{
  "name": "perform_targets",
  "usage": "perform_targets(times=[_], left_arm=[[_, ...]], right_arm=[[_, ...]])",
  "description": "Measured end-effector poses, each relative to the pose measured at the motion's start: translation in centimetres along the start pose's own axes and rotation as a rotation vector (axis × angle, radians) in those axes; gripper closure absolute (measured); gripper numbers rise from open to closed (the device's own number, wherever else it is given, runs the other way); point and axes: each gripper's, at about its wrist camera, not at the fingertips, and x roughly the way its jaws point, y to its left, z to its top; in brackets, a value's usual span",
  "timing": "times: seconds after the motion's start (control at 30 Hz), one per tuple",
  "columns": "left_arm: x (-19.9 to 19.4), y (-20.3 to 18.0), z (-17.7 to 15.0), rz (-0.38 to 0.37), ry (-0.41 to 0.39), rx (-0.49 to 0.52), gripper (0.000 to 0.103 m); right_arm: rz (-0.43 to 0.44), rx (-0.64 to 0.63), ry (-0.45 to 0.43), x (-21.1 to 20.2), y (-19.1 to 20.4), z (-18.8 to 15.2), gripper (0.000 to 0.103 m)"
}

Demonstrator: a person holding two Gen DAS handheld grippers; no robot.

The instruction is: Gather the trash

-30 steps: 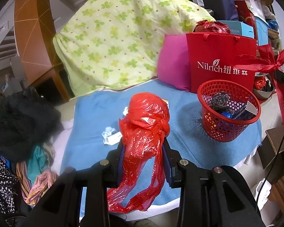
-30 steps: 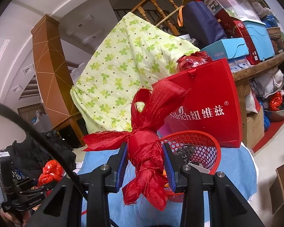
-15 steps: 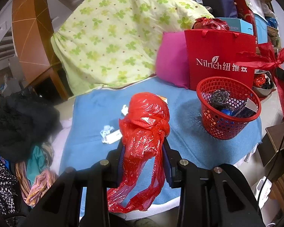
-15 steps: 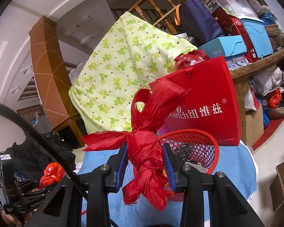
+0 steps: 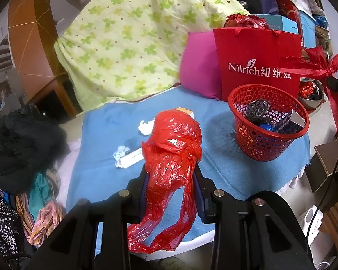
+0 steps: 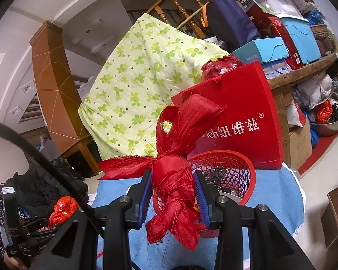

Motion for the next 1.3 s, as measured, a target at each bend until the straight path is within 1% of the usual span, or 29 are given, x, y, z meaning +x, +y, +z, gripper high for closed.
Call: perform_targets(times=[0.33,0.7,0.83,0.93,1.07,1.3], left_arm=[[1.1,-1.3,-0.2,-0.016,0.028,0.020,0.066],[1.9,-4.1,0.2,-0.036,0.042,0.069,0.066],[2.1,-5.3,0.7,-0.072,0.045,0.086,0.066],[2.0,-6.4,1.4,-0.123,0.043,0.091,0.066],[1.9,-8.1,2.2,-0.173,0.030,0.109,0.066],[2.1,-10.8,3.8,-0.226,0.017,0.143,0.066]], right_arm=[[-0.019,0.019,0.007,0.1,-1.1,-0.5,0.063],[-0.038,0.059,0.017,0.3,-3.4,-1.1,0.063],[-0.050,0.069,0.013,0.0,-4.3,-1.2,0.063],[-0.064,0.085,0.005,-0.2,-5.2,-1.1,0.063],[-0.086,0.105,-0.007,-0.8,-6.5,-1.1,0.063],[-0.123,0.142,-0.026,-2.0,-8.9,-1.0,0.063]])
